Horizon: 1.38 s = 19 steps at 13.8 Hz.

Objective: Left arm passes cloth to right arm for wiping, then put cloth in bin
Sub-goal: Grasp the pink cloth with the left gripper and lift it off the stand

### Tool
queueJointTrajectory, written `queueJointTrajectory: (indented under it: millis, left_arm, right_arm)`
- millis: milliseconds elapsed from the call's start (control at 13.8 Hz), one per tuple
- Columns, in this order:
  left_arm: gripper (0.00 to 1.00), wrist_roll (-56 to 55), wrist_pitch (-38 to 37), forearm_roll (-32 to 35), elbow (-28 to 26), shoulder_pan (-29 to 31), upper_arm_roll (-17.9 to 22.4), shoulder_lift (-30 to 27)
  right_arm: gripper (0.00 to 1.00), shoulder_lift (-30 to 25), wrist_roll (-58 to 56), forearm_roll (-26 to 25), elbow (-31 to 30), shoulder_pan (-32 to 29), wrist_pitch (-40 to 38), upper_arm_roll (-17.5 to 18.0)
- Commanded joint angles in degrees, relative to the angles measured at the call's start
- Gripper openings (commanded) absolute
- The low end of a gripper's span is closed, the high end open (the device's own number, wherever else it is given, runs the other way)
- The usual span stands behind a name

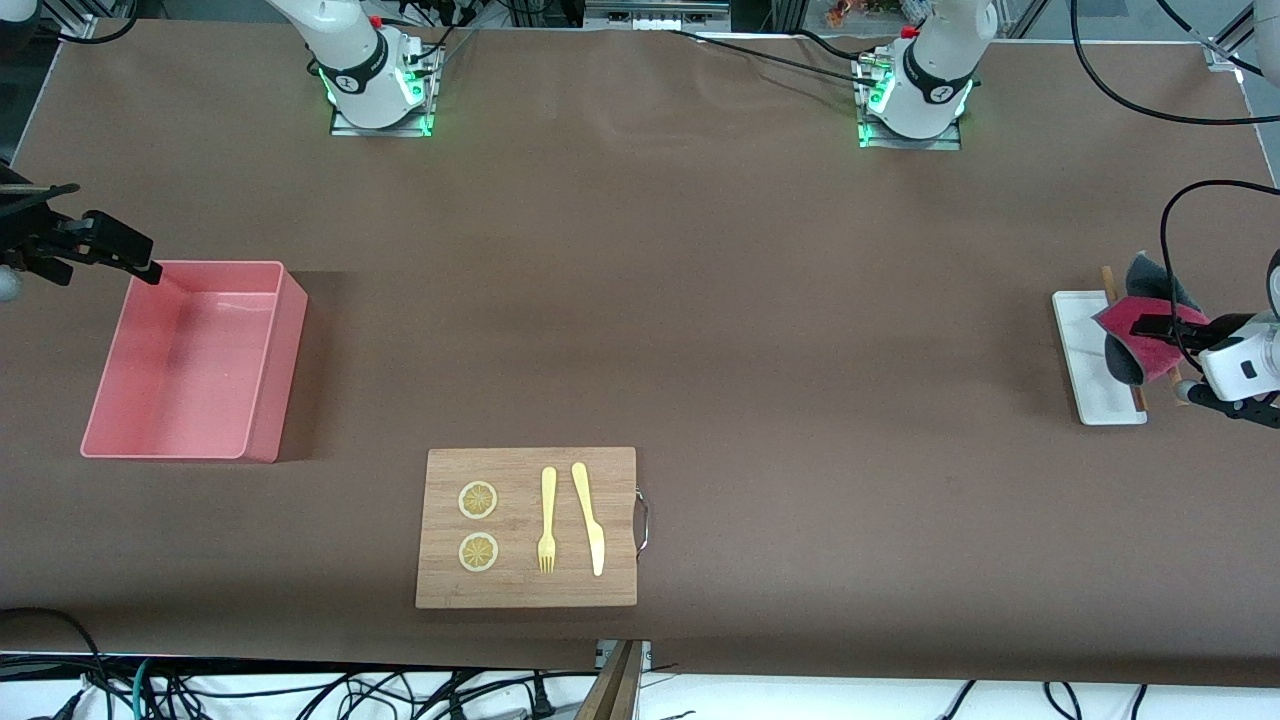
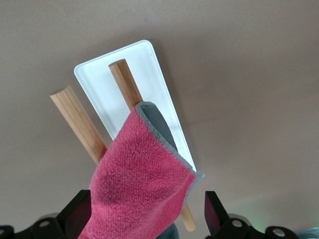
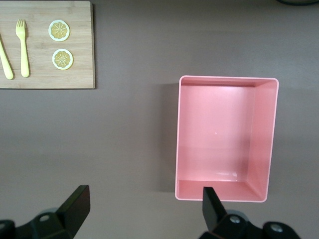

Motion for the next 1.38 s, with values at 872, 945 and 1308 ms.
queueJointTrajectory:
  millis: [872, 945, 1308]
  left_arm:
    - [0.07, 1.9, 0.2, 0.8, 2.0, 1.3, -0.4, 1.4]
    - [0.04, 1.9, 0.1, 0.8, 2.0, 1.4, -0.5, 1.5]
    - [0.0, -0.6, -5.1, 0.1, 3.2, 0.5, -1.3, -0.8]
  right_arm:
    - [1.0, 0.5, 0.5, -0.4, 1.2, -0.3, -0.1, 0.3]
    - [1.0, 0.5, 0.4, -0.4, 1.2, -0.3, -0.1, 0.3]
    - [1.0, 0.5, 0.5, -0.3, 1.2, -0.3, -0.2, 0.3]
